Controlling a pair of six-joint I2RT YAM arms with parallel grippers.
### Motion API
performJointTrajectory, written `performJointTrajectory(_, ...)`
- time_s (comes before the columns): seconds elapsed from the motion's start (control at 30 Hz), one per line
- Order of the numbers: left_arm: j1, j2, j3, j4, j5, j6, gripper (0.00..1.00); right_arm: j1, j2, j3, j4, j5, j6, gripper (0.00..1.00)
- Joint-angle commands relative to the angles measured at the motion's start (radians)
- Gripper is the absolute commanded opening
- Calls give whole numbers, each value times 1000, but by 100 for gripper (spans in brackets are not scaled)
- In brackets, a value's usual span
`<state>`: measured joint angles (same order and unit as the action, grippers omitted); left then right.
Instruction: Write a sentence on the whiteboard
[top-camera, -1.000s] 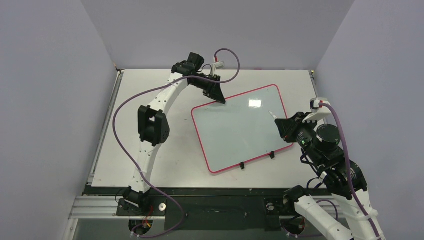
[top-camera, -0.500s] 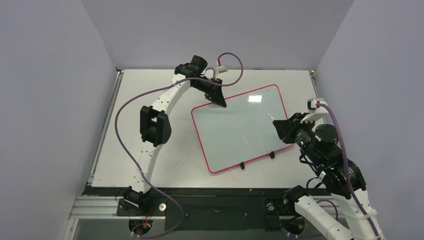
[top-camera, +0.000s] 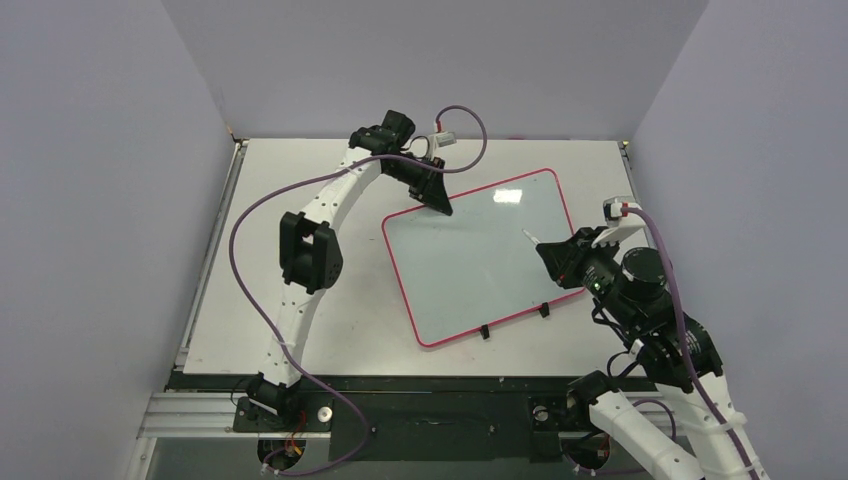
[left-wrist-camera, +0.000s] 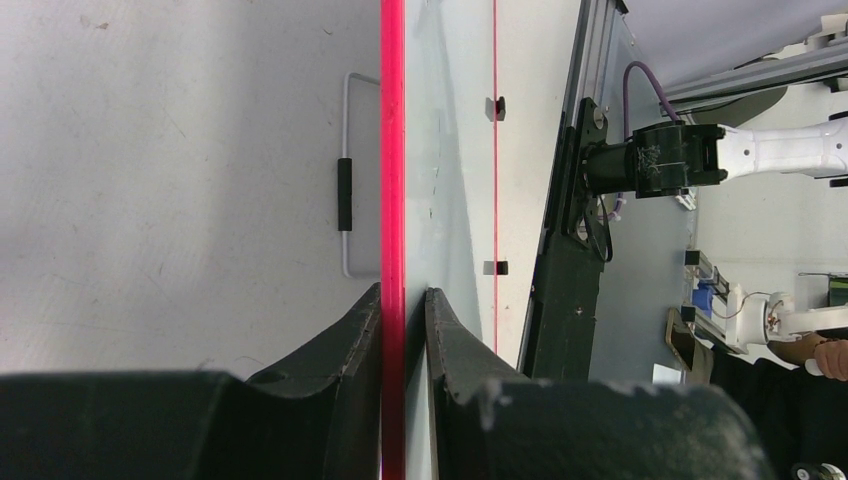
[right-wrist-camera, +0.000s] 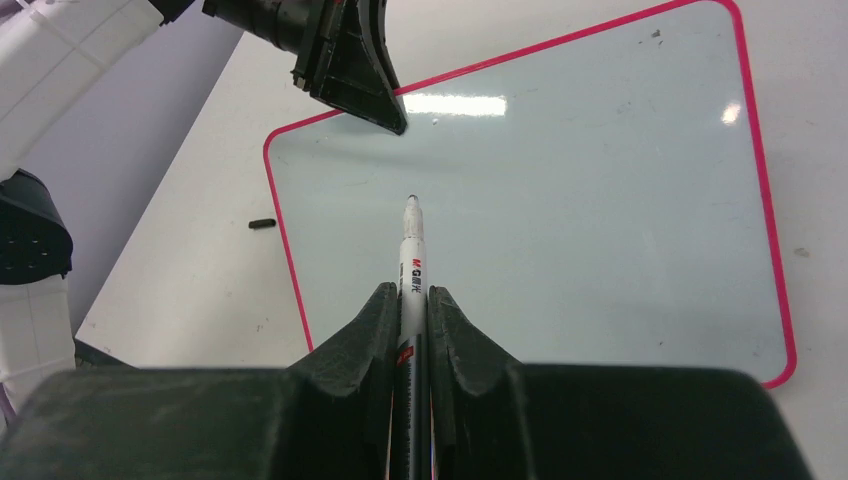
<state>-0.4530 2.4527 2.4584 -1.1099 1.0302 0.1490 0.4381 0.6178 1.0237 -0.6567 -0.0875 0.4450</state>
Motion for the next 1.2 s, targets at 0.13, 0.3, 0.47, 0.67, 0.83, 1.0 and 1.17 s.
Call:
performJointTrajectory(0.13,-62,-116,7,-41,-148,93,0,87,42,-73,139,-50,-12,0)
performJointTrajectory(0.3,-76,-150,1,-23,-169,79,0,226,137,-54,180,38,-25,0)
performJointTrajectory(0.47,-84,-179,-23,-25,-180,84,0,276,216,-47,240,30,-27,0)
performJointTrajectory(0.67,-102,-230,-90,-2,-207,81,0,379,318,-35,314,78,-37,0)
performJointTrajectory(0.83,-104,-257,-125,1,-203,85,0,453,382,-44,386,162,-33,0)
performJointTrajectory(1.0,-109,-280,-140,4,-197,87,0,530,479,-15,445,247,-33,0)
performJointTrajectory(1.17,-114,-302,-140,2,-195,86,0,570,569,40,459,313,-45,0)
